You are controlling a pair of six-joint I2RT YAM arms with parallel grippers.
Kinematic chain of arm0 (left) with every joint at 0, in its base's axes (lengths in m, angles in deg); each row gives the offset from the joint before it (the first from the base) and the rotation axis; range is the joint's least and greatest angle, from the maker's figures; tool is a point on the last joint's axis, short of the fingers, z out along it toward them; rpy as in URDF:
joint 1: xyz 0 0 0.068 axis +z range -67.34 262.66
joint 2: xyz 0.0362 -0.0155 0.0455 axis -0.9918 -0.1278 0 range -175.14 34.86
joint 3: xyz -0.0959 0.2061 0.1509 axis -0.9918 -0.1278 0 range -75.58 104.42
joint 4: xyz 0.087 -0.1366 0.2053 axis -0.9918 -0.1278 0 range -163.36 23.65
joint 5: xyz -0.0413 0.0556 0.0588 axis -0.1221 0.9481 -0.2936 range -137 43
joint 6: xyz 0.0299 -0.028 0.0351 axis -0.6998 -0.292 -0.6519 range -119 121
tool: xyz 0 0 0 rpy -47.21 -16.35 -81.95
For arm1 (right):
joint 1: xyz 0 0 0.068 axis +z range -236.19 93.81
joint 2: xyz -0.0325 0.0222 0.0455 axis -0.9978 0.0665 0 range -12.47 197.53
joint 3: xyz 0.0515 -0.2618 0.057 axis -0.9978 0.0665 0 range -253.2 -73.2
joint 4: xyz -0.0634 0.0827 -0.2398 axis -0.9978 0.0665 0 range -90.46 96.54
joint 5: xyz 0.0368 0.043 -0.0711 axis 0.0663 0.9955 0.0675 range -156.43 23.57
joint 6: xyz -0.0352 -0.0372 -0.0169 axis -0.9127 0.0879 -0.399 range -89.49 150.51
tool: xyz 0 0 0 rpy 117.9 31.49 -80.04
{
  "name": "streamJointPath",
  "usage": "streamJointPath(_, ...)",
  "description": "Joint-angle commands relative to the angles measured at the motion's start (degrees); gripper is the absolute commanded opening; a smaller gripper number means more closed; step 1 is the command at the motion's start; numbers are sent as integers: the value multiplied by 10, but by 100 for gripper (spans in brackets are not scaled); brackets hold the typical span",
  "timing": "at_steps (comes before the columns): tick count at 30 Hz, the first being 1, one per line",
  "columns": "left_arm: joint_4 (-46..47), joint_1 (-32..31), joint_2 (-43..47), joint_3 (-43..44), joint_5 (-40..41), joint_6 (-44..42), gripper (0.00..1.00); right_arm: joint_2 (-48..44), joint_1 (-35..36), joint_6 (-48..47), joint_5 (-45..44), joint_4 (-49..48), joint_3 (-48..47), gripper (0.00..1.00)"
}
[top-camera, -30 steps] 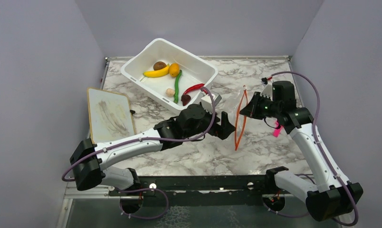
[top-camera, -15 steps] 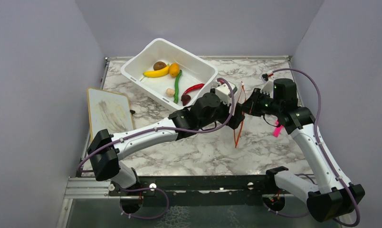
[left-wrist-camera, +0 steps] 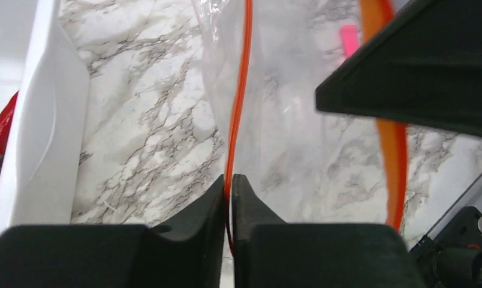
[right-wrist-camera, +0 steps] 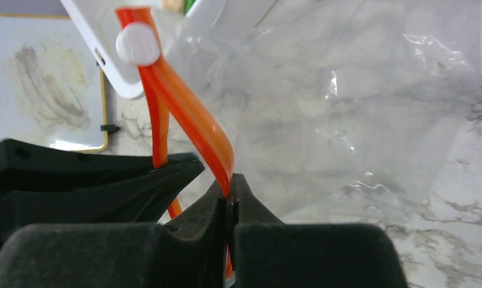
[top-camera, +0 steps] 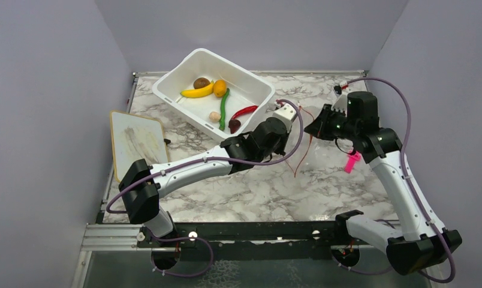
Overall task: Place the food in the zip-top bag and seal the zipper
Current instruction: Open the zipper of the food storage bag.
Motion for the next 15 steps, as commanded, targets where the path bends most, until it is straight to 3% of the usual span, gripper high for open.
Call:
streamJointPath(1,-17,5,26,-6,56,24,2,14,3,-42,-106,56,-86,1)
streamJointPath(5,10,18,26,-44,-14,79,0,21,4,-49,-120,78,-125,1)
streamJointPath(13,45,66,14,-125,-119,175,0,50,14,-89,-193,116,-71,1)
streamJointPath(15,76,70,20,-144,-145,181,7,41,16,-90,-170,98,-49,1)
